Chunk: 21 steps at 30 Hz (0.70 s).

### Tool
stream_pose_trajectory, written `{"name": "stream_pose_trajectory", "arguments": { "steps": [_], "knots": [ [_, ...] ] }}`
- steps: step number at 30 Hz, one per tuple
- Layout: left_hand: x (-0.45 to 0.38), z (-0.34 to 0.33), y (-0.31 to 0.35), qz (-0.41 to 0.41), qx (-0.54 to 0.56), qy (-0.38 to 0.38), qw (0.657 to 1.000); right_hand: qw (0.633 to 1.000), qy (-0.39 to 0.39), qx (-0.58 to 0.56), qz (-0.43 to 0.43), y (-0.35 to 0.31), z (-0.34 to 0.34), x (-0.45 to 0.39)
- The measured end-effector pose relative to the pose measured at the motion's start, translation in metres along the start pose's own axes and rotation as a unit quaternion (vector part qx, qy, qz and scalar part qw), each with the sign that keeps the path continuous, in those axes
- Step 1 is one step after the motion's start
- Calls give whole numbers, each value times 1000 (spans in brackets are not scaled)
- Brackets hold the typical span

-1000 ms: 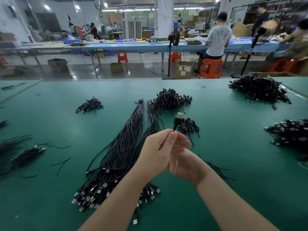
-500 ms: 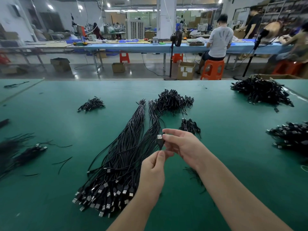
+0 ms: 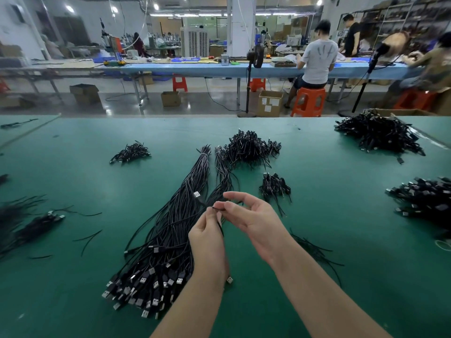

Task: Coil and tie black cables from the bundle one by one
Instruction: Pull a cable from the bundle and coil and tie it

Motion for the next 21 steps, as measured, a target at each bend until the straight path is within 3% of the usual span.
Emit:
{"name": "stream_pose_trajectory", "arguments": {
  "steps": [4, 12, 17, 21],
  "knots": [
    [-7, -4, 5, 48, 121, -9, 991, 999, -2, -45, 7, 8, -4, 2],
    [-14, -5, 4, 95, 145, -21, 985, 990, 65, -122, -4, 28, 5, 5],
    [-16, -9, 11, 72, 152, -42, 985, 974, 88, -207, -16, 33, 10, 7],
    [-14, -11, 13, 57, 141, -56, 987, 975, 94, -198, -24, 34, 12, 11]
  ]
}}
Point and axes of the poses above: each hand's wrist, its own x-axis away from the middle knuckle, its own z-axis out of the back of the hand, y = z × x, the point moved 8 cm from there along -x, towards the middle knuckle, and after that the axes turned 14 degrees about -x, right-handed, at the moved point
